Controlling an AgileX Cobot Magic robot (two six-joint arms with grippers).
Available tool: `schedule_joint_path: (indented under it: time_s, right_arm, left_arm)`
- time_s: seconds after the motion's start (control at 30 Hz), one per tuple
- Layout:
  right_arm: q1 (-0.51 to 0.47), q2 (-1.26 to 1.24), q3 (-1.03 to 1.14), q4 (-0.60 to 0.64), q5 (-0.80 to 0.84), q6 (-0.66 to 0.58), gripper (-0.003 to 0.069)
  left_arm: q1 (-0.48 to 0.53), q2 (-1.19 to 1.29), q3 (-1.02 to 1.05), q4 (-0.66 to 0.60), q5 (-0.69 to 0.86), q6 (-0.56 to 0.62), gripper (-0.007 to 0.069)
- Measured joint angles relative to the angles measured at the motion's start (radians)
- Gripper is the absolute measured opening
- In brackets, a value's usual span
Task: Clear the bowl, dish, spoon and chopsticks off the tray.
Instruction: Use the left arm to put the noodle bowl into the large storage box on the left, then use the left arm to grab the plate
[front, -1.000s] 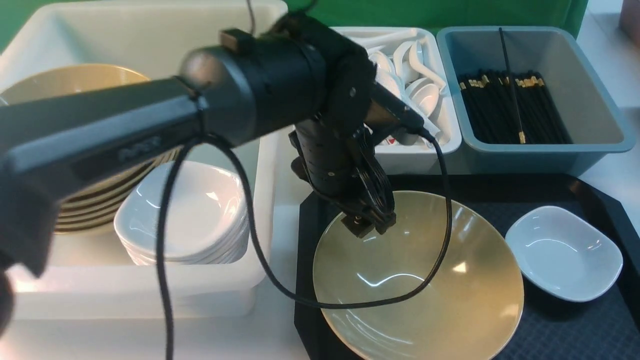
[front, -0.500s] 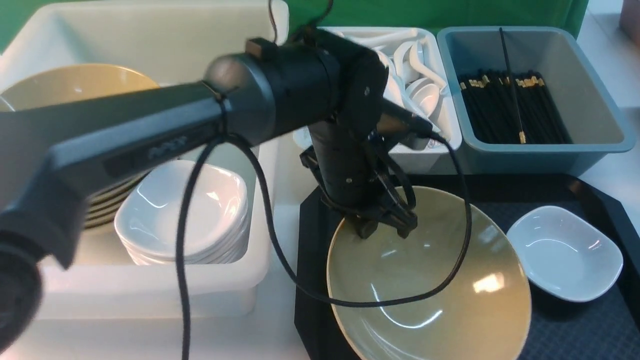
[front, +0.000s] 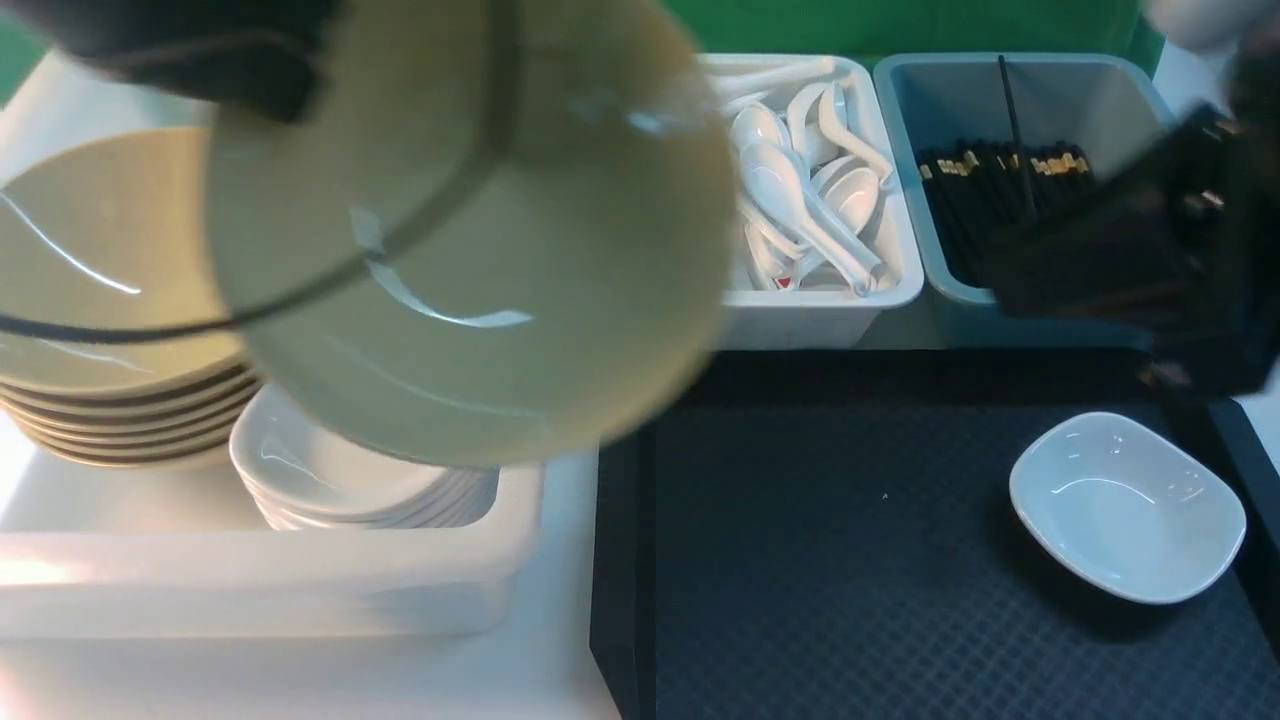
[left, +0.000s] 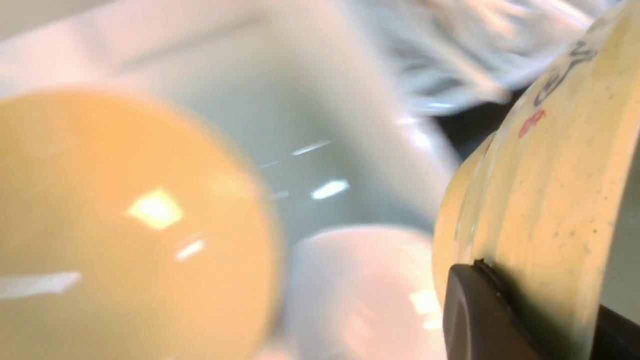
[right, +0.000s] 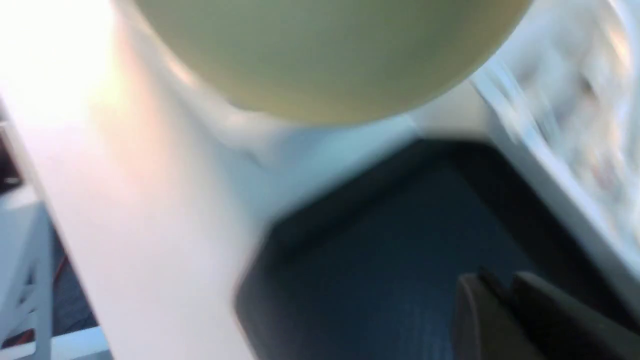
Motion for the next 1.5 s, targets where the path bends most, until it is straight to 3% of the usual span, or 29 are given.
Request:
schedule_joint_path:
  time_s: [0.03, 0.07, 0.13, 0.17, 0.2, 0.33, 0.77, 0.9, 0.97, 1.03, 1.13, 1.23, 1.37, 1.5]
  right_arm:
    - [0.052, 0.038, -0.050, -0.020, 0.000, -0.001, 0.0048]
    - [0.062, 0.046, -0.061, -0.024, 0.000, -0.001, 0.0046]
    - [0.178, 0.143, -0.187, -0.083, 0.007, -0.001, 0.0033]
    - [0.185, 0.159, -0.206, -0.088, 0.009, -0.001, 0.0033]
    - [0.238, 0.222, -0.266, -0.111, 0.031, -0.001, 0.0033]
    - [0.314, 0.340, -0.387, -0.126, 0.089, -0.013, 0.0033]
    - [0.322, 0.390, -0.401, -0.178, 0.162, -0.016, 0.0034]
    - [0.322, 0.392, -0.401, -0.180, 0.166, -0.016, 0.0037]
    - [0.322, 0.392, -0.401, -0.181, 0.166, -0.016, 0.0038]
    - [0.322, 0.392, -0.401, -0.181, 0.166, -0.016, 0.0039]
    - [0.322, 0.392, -0.401, -0.192, 0.167, -0.014, 0.0040]
    - [0.322, 0.392, -0.401, -0.243, 0.186, 0.009, 0.0041]
    - [0.322, 0.392, -0.401, -0.362, 0.200, 0.077, 0.0042]
    - [0.306, 0.392, -0.381, -0.463, 0.202, 0.163, 0.0043]
  left_arm:
    - [0.083, -0.018, 0.020, -0.013, -0.001, 0.018, 0.0002]
    - [0.100, -0.024, 0.028, -0.019, -0.001, 0.024, 0.0002]
    - [0.300, -0.048, 0.068, -0.109, 0.002, 0.076, 0.0004]
    - [0.314, -0.048, 0.071, -0.119, 0.002, 0.076, 0.0004]
    - [0.420, -0.053, 0.093, -0.211, -0.004, 0.103, 0.0003]
    - [0.628, -0.049, 0.155, -0.387, -0.088, 0.122, 0.0003]
    - [0.668, 0.155, 0.316, -0.420, -0.334, 0.230, 0.0036]
    - [0.668, 0.191, 0.316, -0.435, -0.365, 0.273, 0.0123]
    - [0.660, 0.215, 0.315, -0.427, -0.355, 0.287, 0.0233]
    - [0.654, 0.225, 0.315, -0.412, -0.345, 0.289, 0.0282]
    - [0.647, 0.246, 0.314, -0.332, -0.317, 0.258, 0.0444]
    - [0.647, 0.240, 0.302, -0.239, -0.310, 0.204, 0.0532]
    - [0.647, 0.198, 0.229, -0.140, -0.265, 0.100, 0.0577]
    - [0.572, 0.114, 0.128, -0.168, -0.198, 0.067, 0.0564]
